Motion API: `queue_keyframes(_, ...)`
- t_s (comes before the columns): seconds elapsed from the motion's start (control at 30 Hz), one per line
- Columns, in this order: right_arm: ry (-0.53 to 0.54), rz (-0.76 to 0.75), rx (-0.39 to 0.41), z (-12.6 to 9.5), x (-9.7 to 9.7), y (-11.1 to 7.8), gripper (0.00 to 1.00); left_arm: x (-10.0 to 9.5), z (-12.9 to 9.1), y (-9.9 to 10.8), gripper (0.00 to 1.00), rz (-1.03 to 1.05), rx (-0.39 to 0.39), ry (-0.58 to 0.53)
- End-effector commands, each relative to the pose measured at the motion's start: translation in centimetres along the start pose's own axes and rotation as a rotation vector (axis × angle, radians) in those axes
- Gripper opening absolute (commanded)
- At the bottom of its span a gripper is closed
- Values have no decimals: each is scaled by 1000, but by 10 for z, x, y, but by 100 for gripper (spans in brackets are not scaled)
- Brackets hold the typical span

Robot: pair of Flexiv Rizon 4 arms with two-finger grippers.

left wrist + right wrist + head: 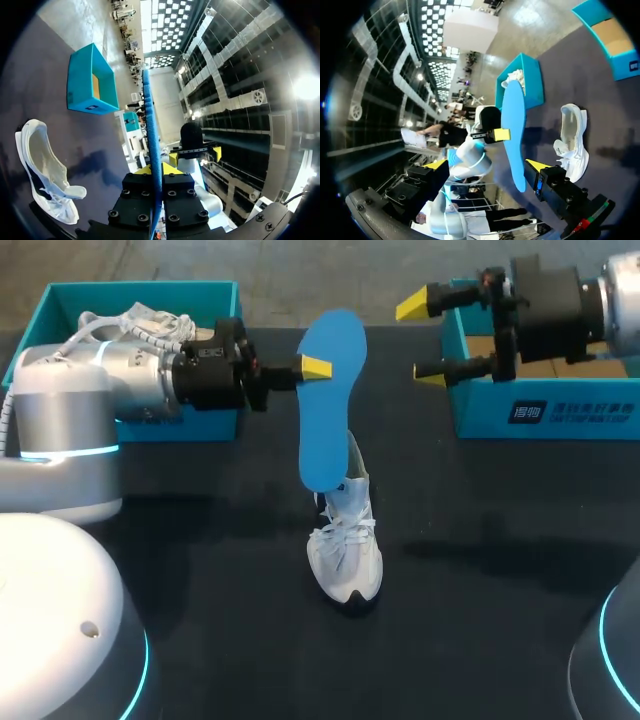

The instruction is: Take the shoe out of the shoebox, open the shoe tongue, remove and reinsert the insole, then place the shoe into the shoebox

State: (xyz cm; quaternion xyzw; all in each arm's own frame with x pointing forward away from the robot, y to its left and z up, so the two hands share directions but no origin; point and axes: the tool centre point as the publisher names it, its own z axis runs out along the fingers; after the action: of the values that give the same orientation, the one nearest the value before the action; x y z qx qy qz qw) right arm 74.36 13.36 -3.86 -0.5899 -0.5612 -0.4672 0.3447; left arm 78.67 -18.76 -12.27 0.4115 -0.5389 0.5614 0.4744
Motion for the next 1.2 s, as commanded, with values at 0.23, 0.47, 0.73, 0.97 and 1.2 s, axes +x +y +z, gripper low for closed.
queue_keyframes(0.23, -306, 16, -6, -3, 31, 0, 100, 0, 0, 1, 0, 0, 1, -3)
queue_keyframes(0.47, -522, 65, -11, 1, 42, 2, 100, 0, 0, 1, 0, 0, 1, -3)
queue_keyframes(0.73, -764, 114, -30, 15, 52, 10, 100, 0, 0, 1, 0, 0, 1, -3)
queue_keyframes(0.97, -867, 100, -41, 23, 55, 17, 100, 0, 0, 1, 0, 0, 1, -3)
queue_keyframes(1.2, -951, 23, -74, 34, 62, 18, 100, 0, 0, 1, 0, 0, 1, -3)
